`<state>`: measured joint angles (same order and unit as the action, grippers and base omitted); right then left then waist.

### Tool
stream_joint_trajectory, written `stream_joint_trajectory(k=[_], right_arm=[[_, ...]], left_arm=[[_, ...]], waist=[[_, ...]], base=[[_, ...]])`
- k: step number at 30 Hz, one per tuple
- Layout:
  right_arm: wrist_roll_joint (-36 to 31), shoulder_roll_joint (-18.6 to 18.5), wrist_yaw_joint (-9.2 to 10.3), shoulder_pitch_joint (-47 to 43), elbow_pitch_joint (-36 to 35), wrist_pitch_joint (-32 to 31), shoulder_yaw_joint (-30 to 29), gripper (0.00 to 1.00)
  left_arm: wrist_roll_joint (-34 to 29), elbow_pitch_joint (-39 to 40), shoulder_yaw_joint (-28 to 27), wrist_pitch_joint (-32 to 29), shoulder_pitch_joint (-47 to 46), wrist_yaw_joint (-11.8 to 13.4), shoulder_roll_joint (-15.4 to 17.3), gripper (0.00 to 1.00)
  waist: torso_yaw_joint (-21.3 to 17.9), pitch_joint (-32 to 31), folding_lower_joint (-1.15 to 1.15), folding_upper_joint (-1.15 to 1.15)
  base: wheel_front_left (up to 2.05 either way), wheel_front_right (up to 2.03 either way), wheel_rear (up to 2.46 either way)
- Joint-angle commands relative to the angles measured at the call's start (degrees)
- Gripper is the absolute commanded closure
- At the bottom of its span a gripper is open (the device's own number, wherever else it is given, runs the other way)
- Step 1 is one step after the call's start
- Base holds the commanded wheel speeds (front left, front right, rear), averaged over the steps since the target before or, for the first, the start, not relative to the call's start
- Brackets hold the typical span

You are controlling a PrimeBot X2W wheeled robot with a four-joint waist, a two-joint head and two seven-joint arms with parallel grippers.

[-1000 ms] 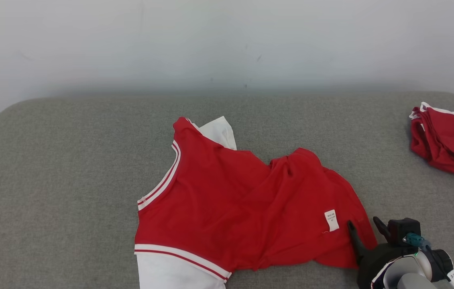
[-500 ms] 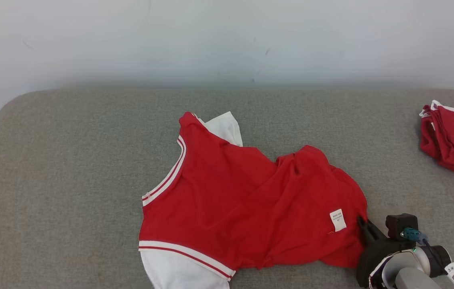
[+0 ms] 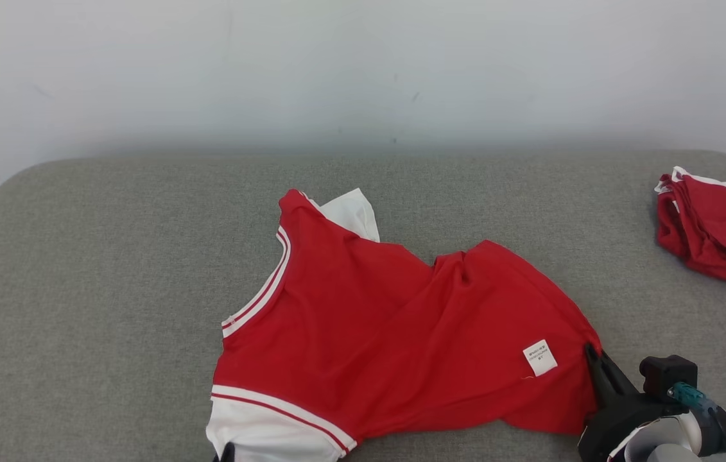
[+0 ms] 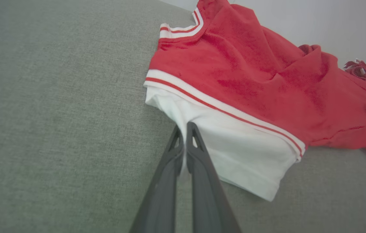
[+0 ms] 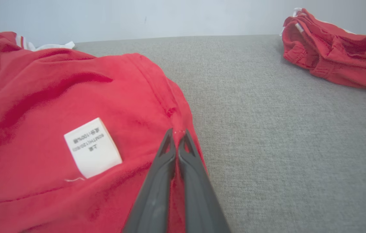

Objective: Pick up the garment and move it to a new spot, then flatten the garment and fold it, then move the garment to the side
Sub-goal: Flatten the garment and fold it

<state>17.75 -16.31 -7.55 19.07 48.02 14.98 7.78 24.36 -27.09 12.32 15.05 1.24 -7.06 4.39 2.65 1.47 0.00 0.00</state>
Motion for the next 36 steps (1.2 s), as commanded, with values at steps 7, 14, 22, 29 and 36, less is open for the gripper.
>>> stream_joint_trajectory(k=[7,14,22,29,36], right_arm=[[1.0,0.6,0.17,-4.6,-9.7,0.2,0.5,1.00],[2.1,0.9,0.17,-5.6,-9.5,0.1,2.2,1.00],[3.2,2.3,0.17,-6.2,-6.6,0.2,4.0,1.00],[3.0,2.6,0.17,-4.8,-4.7,0.2,4.2,0.60],[1.8,1.9,0.17,-6.8,-7.7,0.2,1.9,0.00]], left_arm=[[-1.4,9.4,-5.5,0.2,0.8,-0.2,0.1,1.00],[-1.9,8.4,-5.9,0.2,-0.6,-0.4,0.9,1.00],[-0.7,0.5,-5.5,0.2,-0.6,-0.4,0.0,1.00],[-0.3,-3.0,-4.8,0.2,-1.8,-0.4,-0.4,1.00],[-3.1,-0.5,-6.7,0.2,-0.7,-0.4,0.3,0.00]], waist=[[-0.7,-0.8,0.00,0.00],[-1.3,-1.2,0.00,0.00],[-2.3,-1.2,0.00,0.00],[-2.2,-1.4,0.00,0.00],[-1.8,-1.7,0.00,0.00]], base=[[0.00,0.00,0.00],[0.00,0.00,0.00],[0.00,0.00,0.00],[0.00,0.00,0.00],[0.00,0.00,0.00]])
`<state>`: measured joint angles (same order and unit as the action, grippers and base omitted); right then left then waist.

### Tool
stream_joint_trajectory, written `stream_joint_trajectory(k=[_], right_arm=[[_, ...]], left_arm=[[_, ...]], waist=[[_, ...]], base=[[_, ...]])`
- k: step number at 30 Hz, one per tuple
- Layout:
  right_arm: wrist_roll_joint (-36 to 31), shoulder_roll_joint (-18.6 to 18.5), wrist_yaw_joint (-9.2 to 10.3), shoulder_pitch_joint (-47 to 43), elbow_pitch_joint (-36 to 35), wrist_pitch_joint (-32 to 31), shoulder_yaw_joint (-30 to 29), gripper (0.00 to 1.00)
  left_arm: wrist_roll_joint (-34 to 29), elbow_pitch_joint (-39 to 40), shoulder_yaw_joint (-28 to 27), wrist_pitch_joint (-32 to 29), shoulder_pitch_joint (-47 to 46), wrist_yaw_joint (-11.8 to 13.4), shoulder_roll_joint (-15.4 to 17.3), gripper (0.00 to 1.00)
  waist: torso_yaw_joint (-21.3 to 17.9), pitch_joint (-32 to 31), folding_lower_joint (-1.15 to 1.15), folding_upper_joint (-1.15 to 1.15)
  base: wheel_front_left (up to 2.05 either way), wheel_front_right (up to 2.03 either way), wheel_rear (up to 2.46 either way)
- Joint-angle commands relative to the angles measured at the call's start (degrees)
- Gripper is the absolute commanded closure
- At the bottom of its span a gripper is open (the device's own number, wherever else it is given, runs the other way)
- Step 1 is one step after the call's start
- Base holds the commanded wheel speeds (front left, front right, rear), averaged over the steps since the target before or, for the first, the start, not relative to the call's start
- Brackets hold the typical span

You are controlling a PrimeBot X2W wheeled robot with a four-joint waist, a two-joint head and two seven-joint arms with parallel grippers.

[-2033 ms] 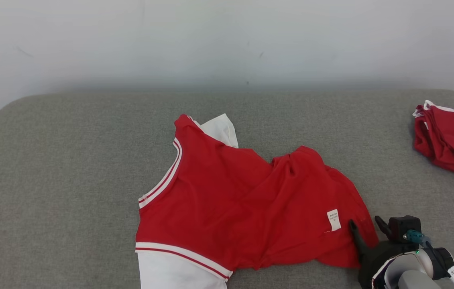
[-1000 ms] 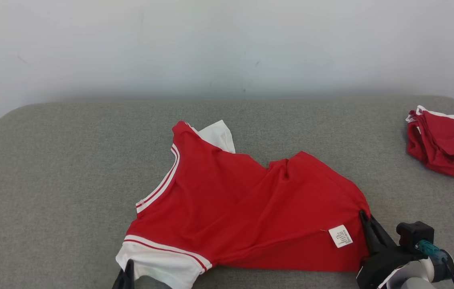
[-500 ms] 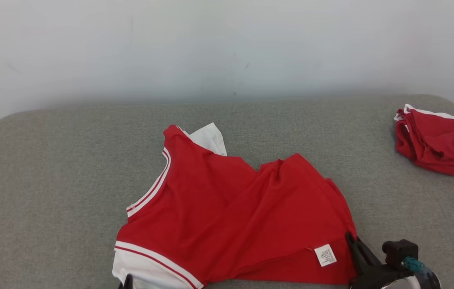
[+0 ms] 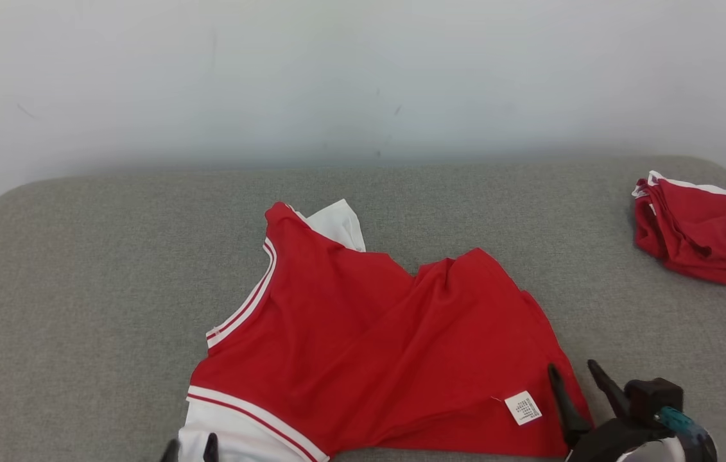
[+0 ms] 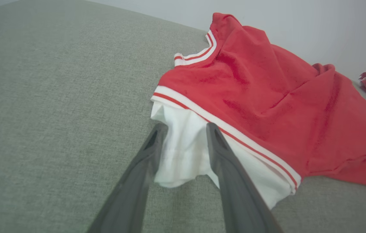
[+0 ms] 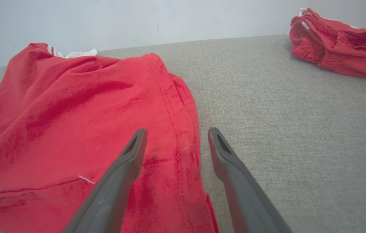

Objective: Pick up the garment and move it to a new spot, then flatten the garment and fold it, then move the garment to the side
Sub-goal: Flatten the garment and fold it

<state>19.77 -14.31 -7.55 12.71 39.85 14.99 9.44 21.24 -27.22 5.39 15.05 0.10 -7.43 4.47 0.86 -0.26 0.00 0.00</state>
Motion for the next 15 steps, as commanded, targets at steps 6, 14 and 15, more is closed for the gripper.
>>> stream_joint_trajectory(k=[6,14,15], right_arm=[[-2.4,0.0,0.17,-5.0,-7.7,0.2,-4.9,0.00],[-5.1,2.6,0.17,-11.8,-18.5,0.2,-11.2,0.00],[-5.4,2.9,0.17,-12.5,-19.5,0.2,-11.8,0.00]], left_arm=[[-3.5,8.2,-5.3,0.2,3.7,0.2,-0.3,0.00],[-8.5,18.7,-10.5,0.2,6.5,0.3,-1.2,0.00],[-8.9,19.5,-10.9,0.2,6.7,0.3,-1.3,0.00]], waist=[[-0.1,-0.1,0.00,0.00],[0.3,-0.5,0.00,0.00],[0.4,-0.5,0.00,0.00]], base=[[0.00,0.00,0.00],[0.00,0.00,0.00],[0.00,0.00,0.00]])
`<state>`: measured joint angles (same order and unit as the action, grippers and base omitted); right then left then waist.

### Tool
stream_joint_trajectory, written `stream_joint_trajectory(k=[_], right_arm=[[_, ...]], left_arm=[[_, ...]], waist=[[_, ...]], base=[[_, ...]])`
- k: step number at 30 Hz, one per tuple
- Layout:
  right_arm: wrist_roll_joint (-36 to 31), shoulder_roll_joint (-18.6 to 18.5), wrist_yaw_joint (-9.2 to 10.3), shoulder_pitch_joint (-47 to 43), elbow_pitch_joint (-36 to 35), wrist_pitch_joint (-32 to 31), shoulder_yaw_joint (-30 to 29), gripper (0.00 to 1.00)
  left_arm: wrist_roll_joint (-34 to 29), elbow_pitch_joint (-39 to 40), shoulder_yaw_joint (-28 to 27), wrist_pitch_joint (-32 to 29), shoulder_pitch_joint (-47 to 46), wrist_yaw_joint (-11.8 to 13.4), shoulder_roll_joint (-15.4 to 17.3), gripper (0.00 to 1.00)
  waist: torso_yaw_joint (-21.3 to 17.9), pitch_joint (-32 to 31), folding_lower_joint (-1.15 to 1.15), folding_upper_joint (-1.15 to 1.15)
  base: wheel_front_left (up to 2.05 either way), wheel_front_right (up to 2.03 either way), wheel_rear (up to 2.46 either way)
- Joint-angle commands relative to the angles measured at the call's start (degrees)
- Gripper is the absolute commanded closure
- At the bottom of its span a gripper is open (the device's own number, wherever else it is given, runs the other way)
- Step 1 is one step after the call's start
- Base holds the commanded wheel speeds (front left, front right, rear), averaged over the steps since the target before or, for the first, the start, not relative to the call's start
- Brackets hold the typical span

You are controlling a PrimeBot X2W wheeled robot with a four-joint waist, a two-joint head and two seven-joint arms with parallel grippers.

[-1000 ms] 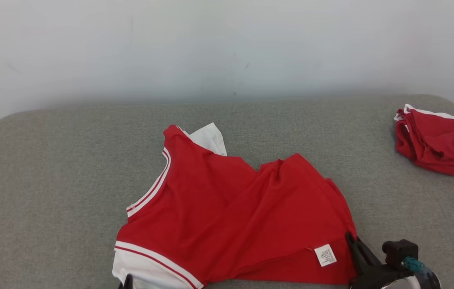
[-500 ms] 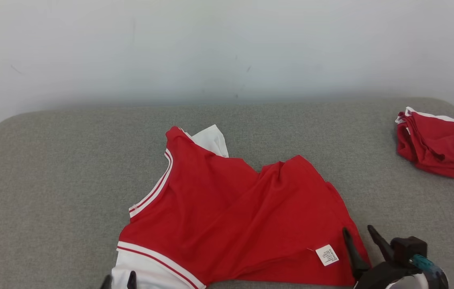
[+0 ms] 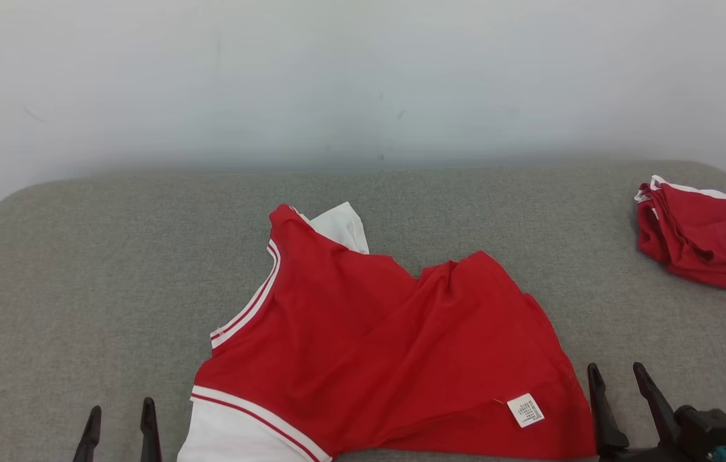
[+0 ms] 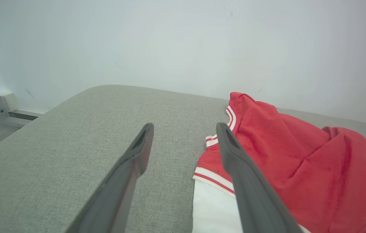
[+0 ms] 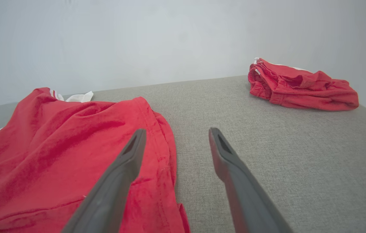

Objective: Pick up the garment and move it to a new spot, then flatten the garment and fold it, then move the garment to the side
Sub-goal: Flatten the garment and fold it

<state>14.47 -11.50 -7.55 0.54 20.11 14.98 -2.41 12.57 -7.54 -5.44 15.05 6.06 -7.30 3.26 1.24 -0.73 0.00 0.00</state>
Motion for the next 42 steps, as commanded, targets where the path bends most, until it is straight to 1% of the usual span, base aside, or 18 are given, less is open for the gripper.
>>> stream_joint_trajectory(k=[1,6,9,13,17,21,28,29,35,41,42], right_arm=[[-0.3,0.5,0.17,-1.1,-0.7,0.2,-0.3,0.00],[-1.5,2.7,0.17,-3.6,-4.6,0.2,-1.6,0.00],[-1.8,3.2,0.17,-4.5,-5.8,0.2,-2.0,0.00],[-2.2,3.4,0.17,-4.8,-6.0,0.3,-2.0,0.00],[-2.7,2.5,0.17,-3.2,-4.9,0.3,-1.3,0.00],[-2.6,1.4,0.17,-1.2,-2.0,0.1,0.3,0.00],[-1.3,-0.7,0.17,3.8,5.7,-0.5,3.5,0.00],[-1.3,-0.7,0.17,3.8,5.7,-0.5,3.5,0.00],[-0.3,-1.3,0.17,7.4,11.3,-0.5,6.2,0.00],[1.0,-1.7,0.17,9.5,14.9,-0.3,8.0,0.00],[1.2,-1.7,0.17,9.8,15.3,-0.2,8.3,0.36]], left_arm=[[-0.7,0.5,-0.2,0.2,0.9,0.2,-0.2,0.00],[-1.8,2.9,-1.0,0.2,1.7,0.5,-0.4,0.00],[-2.6,3.0,-1.1,0.2,2.4,1.1,-0.4,0.00],[-3.9,2.2,-0.1,0.2,2.8,1.0,-0.4,0.00],[-4.4,0.7,0.8,0.2,2.0,0.7,-0.4,0.00],[-4.1,-1.3,1.7,0.2,0.7,0.3,0.1,0.00],[-2.0,-10.4,5.9,0.2,-3.2,-0.2,1.7,0.00],[-2.0,-10.4,5.9,0.2,-3.2,-0.2,1.7,0.00],[0.9,-17.7,11.5,0.2,-6.7,-0.2,3.5,0.00],[4.6,-24.7,15.3,0.2,-10.4,-0.2,4.7,0.00],[5.8,-25.8,15.7,0.2,-11.1,-0.2,4.5,0.00]], waist=[[0.1,-0.1,0.00,0.00],[0.1,-0.2,0.00,0.00],[0.1,-0.1,0.00,0.00],[0.0,-0.1,0.00,0.00],[0.1,0.2,0.00,0.00],[0.0,0.6,0.00,0.00],[0.2,1.9,0.00,0.00],[0.2,1.9,0.00,0.00],[0.4,3.2,0.00,0.00],[0.9,3.9,0.00,0.00],[1.0,4.0,0.00,0.00]], base=[[0.00,0.00,0.00],[0.00,0.00,0.00],[0.00,0.00,0.00],[0.00,0.00,0.00],[0.00,0.00,0.00],[0.00,0.00,0.00],[0.00,0.00,0.00],[0.00,0.00,0.00],[0.00,0.00,0.00],[0.00,0.00,0.00],[0.00,0.00,0.00]])
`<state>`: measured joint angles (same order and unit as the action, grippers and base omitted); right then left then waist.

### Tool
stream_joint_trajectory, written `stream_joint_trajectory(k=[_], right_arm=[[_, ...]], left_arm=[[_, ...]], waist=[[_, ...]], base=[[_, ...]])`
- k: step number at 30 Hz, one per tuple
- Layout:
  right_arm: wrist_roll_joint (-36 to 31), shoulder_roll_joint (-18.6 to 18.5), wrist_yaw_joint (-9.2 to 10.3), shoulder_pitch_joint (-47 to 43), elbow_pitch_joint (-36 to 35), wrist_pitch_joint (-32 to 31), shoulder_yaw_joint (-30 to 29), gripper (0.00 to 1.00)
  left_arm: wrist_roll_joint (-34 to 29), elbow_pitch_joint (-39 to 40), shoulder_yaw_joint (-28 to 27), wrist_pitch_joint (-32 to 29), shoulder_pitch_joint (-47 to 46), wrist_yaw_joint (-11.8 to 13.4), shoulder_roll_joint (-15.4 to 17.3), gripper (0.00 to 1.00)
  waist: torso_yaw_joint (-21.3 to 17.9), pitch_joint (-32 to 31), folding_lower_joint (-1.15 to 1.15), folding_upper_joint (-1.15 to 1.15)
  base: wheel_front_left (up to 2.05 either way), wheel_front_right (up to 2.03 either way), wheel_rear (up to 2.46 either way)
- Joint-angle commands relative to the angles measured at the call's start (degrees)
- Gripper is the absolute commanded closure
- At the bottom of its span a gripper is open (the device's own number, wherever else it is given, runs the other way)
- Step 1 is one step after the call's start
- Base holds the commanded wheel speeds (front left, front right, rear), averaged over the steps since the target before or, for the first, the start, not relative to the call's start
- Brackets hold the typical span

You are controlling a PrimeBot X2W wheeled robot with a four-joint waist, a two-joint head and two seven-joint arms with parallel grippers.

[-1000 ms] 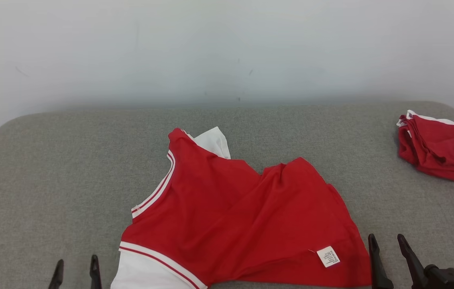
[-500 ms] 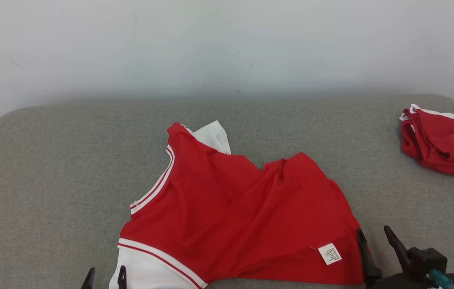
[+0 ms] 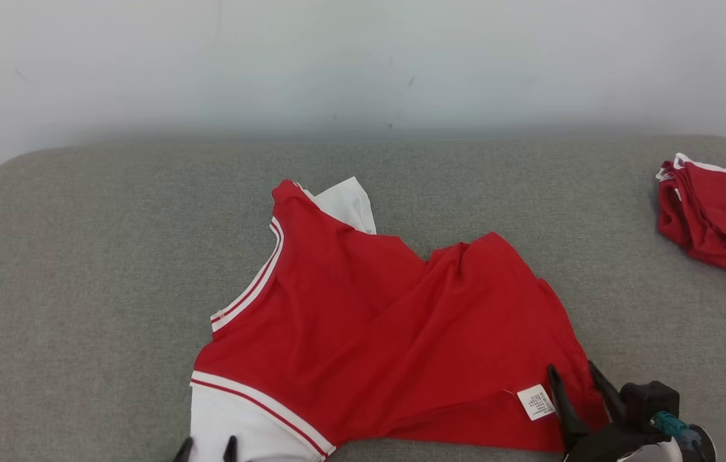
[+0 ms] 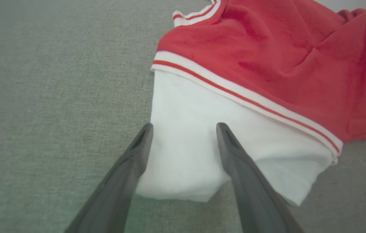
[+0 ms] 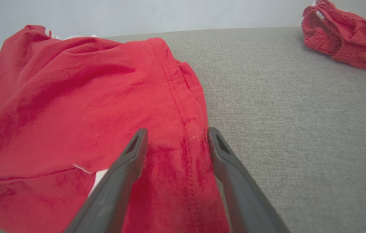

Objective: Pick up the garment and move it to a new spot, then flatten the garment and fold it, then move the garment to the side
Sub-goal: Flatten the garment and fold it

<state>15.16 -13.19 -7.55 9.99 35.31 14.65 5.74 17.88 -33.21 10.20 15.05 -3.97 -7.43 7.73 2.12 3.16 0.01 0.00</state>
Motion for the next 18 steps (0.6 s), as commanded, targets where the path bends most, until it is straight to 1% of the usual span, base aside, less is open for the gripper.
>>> stream_joint_trajectory(k=[1,2,3,5,7,9,10,14,18], right_arm=[[0.7,-0.1,0.17,0.7,0.4,0.2,0.5,0.65],[0.8,-0.1,0.17,0.9,0.7,0.2,1.0,0.99],[1.0,-0.3,0.17,1.3,0.8,0.4,1.6,1.00],[1.0,-0.5,0.17,1.3,-0.2,0.5,1.3,1.00],[0.7,-0.4,0.17,0.5,-1.8,0.5,0.8,1.00],[0.5,-0.2,0.17,-0.8,-3.4,0.5,0.4,1.00],[0.5,-0.1,0.17,-1.5,-4.3,0.5,0.1,1.00],[0.6,0.3,0.17,-3.8,-8.1,0.6,-1.3,1.00],[0.6,0.5,0.17,-5.6,-10.4,0.6,-1.8,1.00]], left_arm=[[1.9,-1.7,0.8,0.2,-1.4,0.0,-0.2,0.00],[2.6,-3.1,2.4,0.1,-2.1,0.0,-0.1,0.19],[5.5,-5.1,4.8,0.1,-3.8,0.0,0.1,1.00],[7.0,-5.6,6.0,0.1,-5.0,0.0,0.8,1.00],[9.0,-5.0,6.0,0.1,-4.8,0.0,0.8,1.00],[8.9,-3.2,5.2,0.1,-3.8,0.0,1.5,1.00],[9.4,-2.1,4.5,0.1,-2.9,0.0,1.3,1.00],[8.3,2.6,1.8,0.1,0.3,0.0,1.1,1.00],[6.7,5.4,0.9,0.2,2.6,0.0,1.2,1.00]], waist=[[0.2,0.1,-0.01,0.00],[0.2,0.1,-0.01,0.00],[0.3,0.1,-0.01,0.00],[0.4,0.0,-0.01,0.00],[0.5,-0.3,-0.01,0.00],[0.4,-0.7,-0.01,0.00],[0.3,-0.9,-0.01,0.00],[0.3,-1.5,-0.01,0.00],[0.4,-1.8,-0.01,0.00]], base=[[0.00,0.00,0.00],[0.00,0.00,0.00],[0.00,0.00,0.00],[0.00,0.00,0.00],[0.00,0.00,0.00],[0.00,0.00,0.00],[0.00,0.00,0.00],[0.00,0.00,0.00],[0.00,0.00,0.00]])
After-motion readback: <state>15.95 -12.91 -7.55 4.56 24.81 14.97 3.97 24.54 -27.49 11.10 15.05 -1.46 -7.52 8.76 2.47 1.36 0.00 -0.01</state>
